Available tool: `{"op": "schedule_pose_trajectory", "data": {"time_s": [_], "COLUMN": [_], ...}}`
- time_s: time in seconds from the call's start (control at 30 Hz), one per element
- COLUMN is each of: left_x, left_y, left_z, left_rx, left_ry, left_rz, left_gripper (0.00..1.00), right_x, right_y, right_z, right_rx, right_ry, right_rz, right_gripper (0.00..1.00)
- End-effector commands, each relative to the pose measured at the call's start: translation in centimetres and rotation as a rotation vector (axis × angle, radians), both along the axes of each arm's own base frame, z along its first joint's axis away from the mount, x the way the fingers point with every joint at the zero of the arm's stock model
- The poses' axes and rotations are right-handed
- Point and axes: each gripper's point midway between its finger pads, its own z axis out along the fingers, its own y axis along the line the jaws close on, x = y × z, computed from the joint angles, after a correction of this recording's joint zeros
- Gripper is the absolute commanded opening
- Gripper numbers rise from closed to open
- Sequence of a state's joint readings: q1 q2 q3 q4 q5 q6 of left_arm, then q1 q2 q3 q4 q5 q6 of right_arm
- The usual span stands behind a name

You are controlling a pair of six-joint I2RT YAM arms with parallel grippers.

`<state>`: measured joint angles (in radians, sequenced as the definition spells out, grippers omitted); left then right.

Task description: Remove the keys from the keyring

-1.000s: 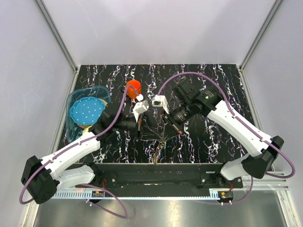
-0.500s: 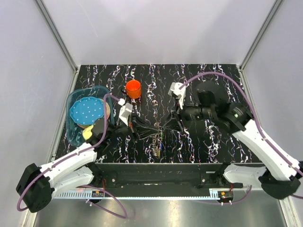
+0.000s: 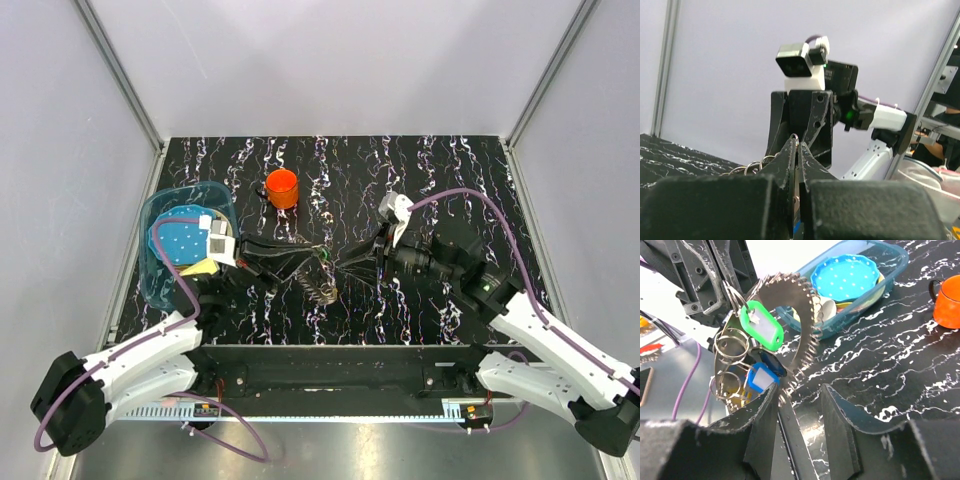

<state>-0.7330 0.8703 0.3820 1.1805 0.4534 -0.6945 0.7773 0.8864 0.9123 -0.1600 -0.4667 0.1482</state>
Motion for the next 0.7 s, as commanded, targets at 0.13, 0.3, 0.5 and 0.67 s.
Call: {"op": "schedule_pose_trajectory", "data": {"time_s": [0.13, 0.3, 0.5, 0.67], "left_x": [-0.9, -0.4, -0.5, -1.0], "left_y": [3.0, 3.2, 3.0, 3.0], "left_z": [6.1, 6.4, 6.4, 6.4], "left_rx": [-0.258, -0.294, -0.3, -0.301], "left_ry": [-0.148, -0.165, -0.173, -0.176], "left_rz": [0.065, 0.086, 0.073, 0.03], "left_gripper": [0.0, 0.0, 0.0, 0.0], "right_x": [-0.8, -0.7, -0.2, 0.5], "right_y": [3.0, 4.8, 4.5, 2.4], "right_z": [5.2, 5.0, 4.1, 3.6], "right_rx": [0.288, 0.354, 0.309, 0.224], "right_ry": [0.0, 0.056, 0.052, -0.042], "right_rz": [0.122, 0.152, 0.095, -0.006], "right_gripper": [0.42, 0.4, 0.39, 0.43]}}
